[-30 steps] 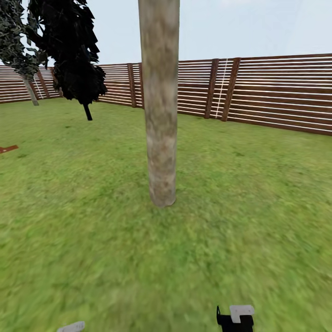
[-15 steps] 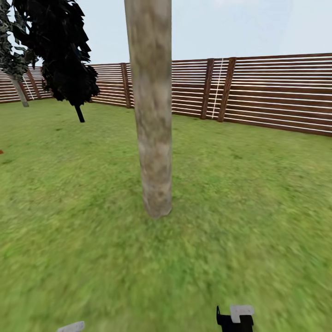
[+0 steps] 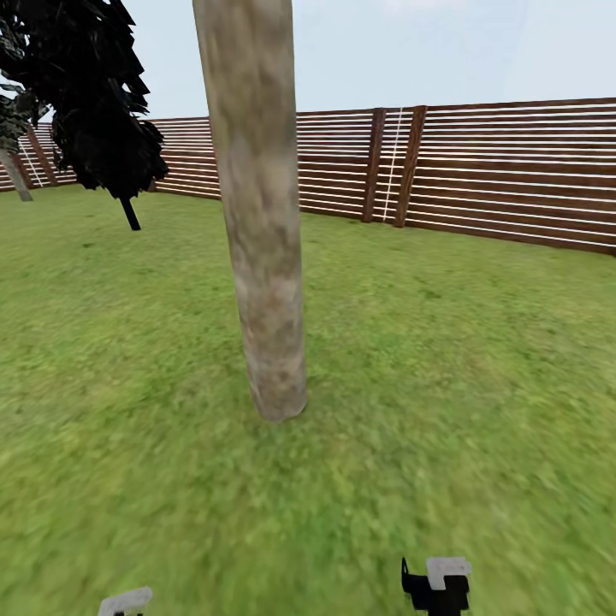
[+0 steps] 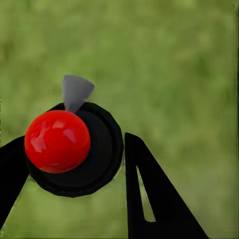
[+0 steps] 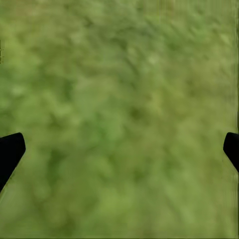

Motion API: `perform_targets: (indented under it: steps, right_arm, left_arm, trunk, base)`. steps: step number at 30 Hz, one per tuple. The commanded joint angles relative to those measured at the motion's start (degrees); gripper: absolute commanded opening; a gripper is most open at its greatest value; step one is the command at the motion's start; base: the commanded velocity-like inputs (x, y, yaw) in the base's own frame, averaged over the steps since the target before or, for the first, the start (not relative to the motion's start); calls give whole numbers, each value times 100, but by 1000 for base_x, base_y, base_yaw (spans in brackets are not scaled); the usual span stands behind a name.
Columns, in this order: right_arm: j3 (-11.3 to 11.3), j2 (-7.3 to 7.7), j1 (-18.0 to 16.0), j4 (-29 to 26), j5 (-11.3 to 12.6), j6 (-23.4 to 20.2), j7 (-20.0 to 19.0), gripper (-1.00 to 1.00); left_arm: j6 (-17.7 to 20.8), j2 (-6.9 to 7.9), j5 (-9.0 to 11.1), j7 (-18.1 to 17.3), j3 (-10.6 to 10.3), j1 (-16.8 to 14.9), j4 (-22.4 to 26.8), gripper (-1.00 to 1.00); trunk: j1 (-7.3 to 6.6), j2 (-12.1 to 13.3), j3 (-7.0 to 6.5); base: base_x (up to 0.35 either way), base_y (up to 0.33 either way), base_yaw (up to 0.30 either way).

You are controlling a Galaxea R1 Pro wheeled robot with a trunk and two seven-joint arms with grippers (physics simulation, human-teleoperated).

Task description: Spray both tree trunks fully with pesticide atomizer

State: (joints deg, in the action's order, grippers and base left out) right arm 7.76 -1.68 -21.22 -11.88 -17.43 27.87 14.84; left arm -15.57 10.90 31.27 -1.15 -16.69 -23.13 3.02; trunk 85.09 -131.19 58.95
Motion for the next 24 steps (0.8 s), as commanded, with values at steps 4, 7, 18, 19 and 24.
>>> perform_targets:
  steps: [4,7,18,19,24]
  right_arm:
    - [-360,13,-5,-997,-721,-91,-535,100]
    - [-461,27,-15,-1402,-1127,-467,-1600,100]
    - [-503,-8,-1025,-1897,-2789,-1025,-5852,100]
    - [-504,-8,-1035,-1899,-2791,-1022,-5909,100]
    - [-634,-25,-1042,-1894,-2792,-1022,-5951,100]
  left_arm:
    - [17,250,-195,-366,-60,-46,415,-100]
    - [77,418,-919,-933,-59,-108,1124,-100]
    - [1065,388,-5203,-4517,-46,-1328,1571,-100]
    - [1070,379,-5257,-4570,-45,-1344,1570,-100]
    - [1226,332,-5355,-4613,-60,-1399,1619,-100]
  trunk:
    - [-1,-2,5]
    - [-1,-2,5]
    - [-1,-2,5]
    - [-1,-2,5]
    - [-1,-2,5]
  base:
    - [5,-1,0]
    - [0,0,0]
    - [0,0,0]
    - [0,0,0]
    - [0,0,0]
